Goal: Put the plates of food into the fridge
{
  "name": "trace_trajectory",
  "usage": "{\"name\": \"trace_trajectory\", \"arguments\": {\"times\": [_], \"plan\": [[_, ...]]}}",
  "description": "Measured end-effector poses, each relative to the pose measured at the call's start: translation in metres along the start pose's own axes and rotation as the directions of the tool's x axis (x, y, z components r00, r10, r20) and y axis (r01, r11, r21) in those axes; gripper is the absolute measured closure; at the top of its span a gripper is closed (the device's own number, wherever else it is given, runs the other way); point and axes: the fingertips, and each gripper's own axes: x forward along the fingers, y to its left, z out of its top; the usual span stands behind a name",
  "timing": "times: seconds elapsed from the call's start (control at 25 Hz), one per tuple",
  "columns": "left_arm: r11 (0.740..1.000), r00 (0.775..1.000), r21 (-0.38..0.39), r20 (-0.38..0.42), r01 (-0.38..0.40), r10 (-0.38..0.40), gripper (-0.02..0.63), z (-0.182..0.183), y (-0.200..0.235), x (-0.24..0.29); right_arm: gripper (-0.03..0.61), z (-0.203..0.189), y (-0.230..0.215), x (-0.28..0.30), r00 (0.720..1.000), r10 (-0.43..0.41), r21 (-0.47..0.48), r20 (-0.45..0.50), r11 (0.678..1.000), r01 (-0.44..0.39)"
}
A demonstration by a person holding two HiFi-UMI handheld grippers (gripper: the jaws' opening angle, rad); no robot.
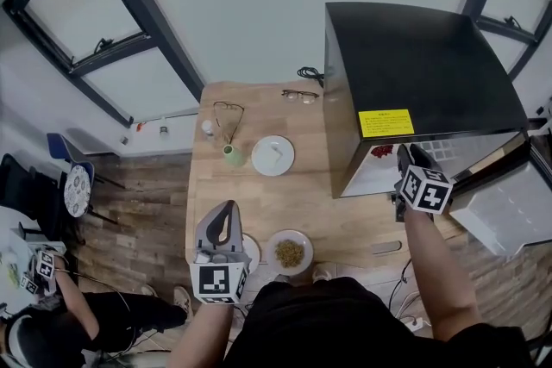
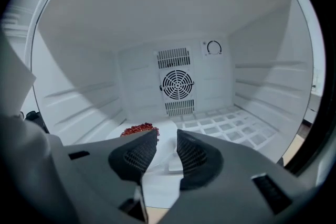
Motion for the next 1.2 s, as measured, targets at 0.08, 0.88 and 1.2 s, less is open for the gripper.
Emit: {"name": "trace_trajectory", "arguments": {"times": [0.08,0.88,1.2], "plan": [[1.0,1.0,0.006,-0.004,-0.003,0.003,0.611,-0.004,-0.004,-0.003,0.446,0.005,0.004,-0.011,0.999,0.024,-0.012,0.045,1.0,-0.024],[0.998,0.999,-0.021,0.01,0.053,-0.053,0.611,-0.031,0.04,-0.066,0.497,-0.109,0.129,-0.112,0.96,0.261,0.217,0.104,0.936,-0.278],[0.992,0.991,-0.039,-0.038,0.124,-0.125,0.611,-0.066,0.039,-0.085,0.497,-0.226,0.2,-0.139,0.937,0.349,0.373,-0.026,0.873,-0.315]]}}
